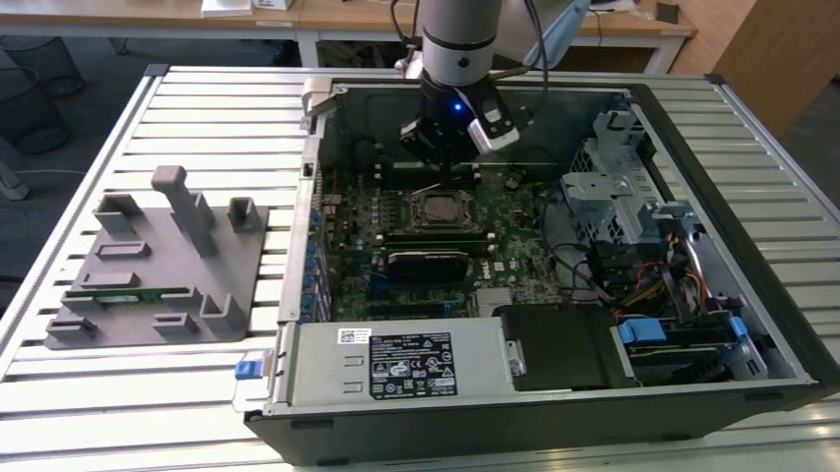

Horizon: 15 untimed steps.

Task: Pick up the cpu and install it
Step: 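Install the first cpu locking lever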

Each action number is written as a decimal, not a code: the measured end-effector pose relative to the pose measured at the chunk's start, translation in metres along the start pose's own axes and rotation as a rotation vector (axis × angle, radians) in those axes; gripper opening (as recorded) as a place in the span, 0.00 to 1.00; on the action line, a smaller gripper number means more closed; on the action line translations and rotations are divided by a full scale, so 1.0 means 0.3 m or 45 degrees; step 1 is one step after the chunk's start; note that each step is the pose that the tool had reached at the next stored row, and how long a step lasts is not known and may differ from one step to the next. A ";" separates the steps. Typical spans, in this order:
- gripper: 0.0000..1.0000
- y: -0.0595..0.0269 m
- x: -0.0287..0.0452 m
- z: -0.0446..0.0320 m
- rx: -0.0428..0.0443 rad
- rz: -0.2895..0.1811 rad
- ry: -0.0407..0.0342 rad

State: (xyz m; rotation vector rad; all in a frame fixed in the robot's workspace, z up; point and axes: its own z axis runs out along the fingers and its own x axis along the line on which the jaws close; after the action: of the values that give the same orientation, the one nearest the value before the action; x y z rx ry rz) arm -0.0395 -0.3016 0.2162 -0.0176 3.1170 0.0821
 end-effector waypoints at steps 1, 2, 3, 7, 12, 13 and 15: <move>0.11 0.000 -0.003 0.004 0.000 0.000 0.0000; 0.11 0.000 -0.007 0.009 0.000 0.000 0.0000; 0.11 0.000 -0.011 0.014 0.000 0.000 0.0000; 0.11 -0.001 -0.022 0.034 0.000 0.000 0.0000; 0.11 -0.002 -0.030 0.058 0.000 -0.001 0.0000; 0.11 -0.003 -0.030 0.060 0.000 -0.001 0.0001; 0.11 -0.003 -0.030 0.062 0.000 -0.001 -0.0001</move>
State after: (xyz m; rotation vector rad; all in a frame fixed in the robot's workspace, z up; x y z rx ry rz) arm -0.0299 -0.3013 0.1978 -0.0183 3.1170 0.0821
